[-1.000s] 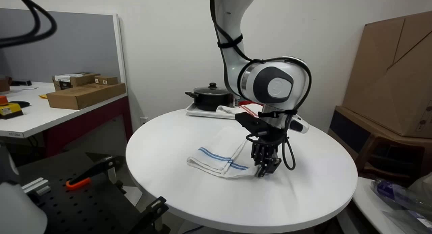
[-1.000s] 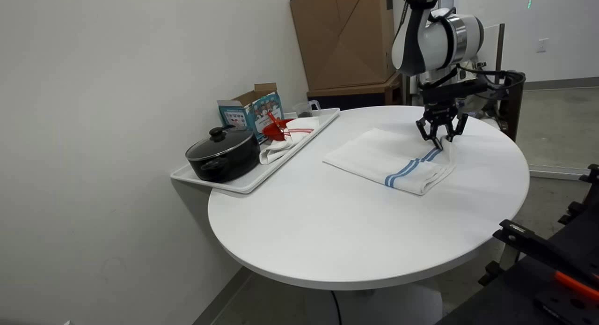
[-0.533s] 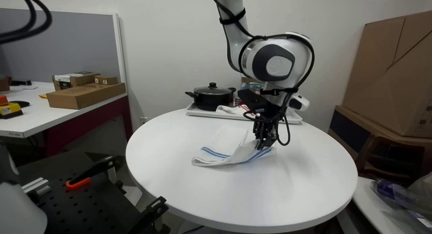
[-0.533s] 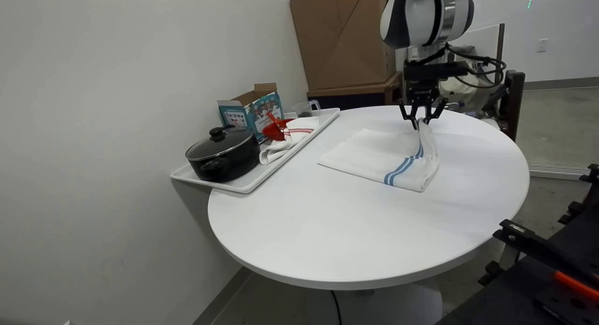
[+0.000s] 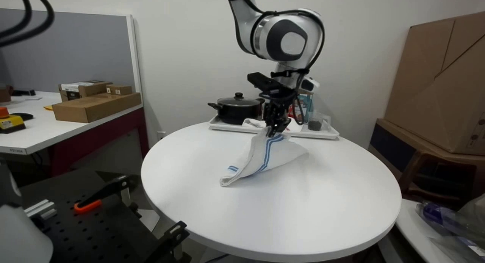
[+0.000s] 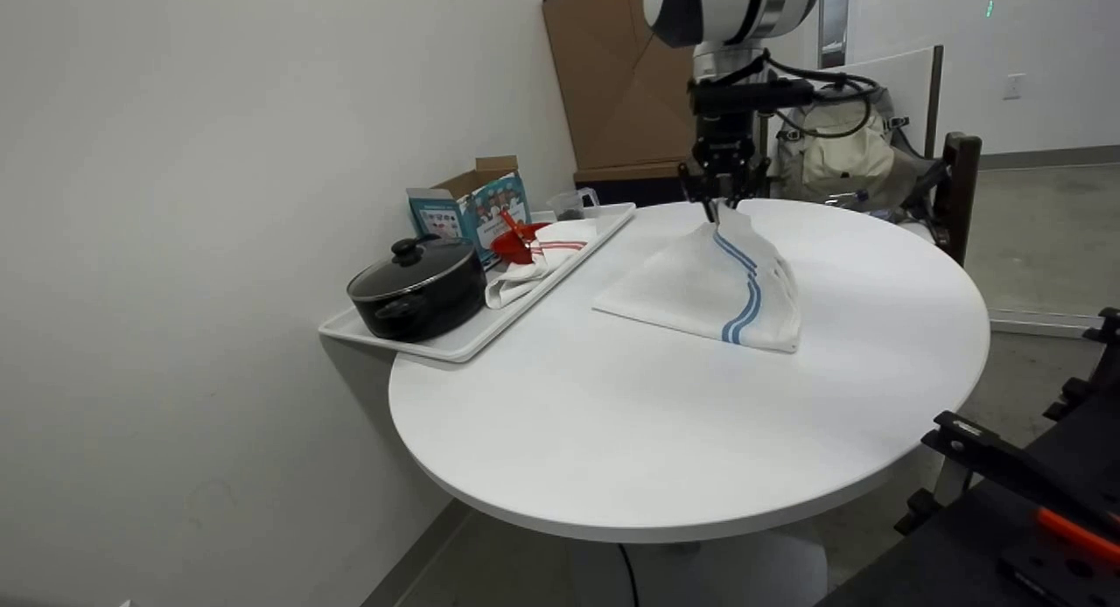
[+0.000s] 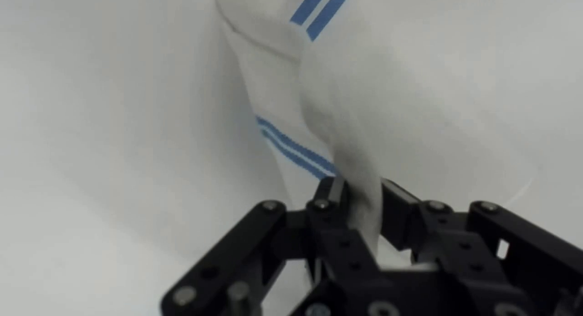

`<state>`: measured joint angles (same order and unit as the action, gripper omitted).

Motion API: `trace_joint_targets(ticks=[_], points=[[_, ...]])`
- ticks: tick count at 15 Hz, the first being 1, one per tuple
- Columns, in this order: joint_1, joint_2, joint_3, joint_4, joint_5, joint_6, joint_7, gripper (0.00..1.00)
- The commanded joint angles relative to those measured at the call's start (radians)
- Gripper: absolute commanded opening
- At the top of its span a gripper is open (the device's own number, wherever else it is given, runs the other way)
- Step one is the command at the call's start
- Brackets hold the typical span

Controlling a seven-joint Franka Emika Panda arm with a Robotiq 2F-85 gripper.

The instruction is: Fold the white and blue towel from right to left and then bottom to top

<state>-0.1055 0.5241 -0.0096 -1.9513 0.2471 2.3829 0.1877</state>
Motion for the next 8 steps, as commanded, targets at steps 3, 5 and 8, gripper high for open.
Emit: trace_joint_targets(ticks=[3, 5, 8], points=[[0.186, 0.022, 0.043, 0.009, -0.127, -0.111, 0.027, 0.08], [0.241, 0.045, 0.056, 0.014, -0.175, -0.157, 0.027, 0.08], [0.308, 0.079, 0.054, 0.025, -0.259, -0.243, 0.023, 0.08]])
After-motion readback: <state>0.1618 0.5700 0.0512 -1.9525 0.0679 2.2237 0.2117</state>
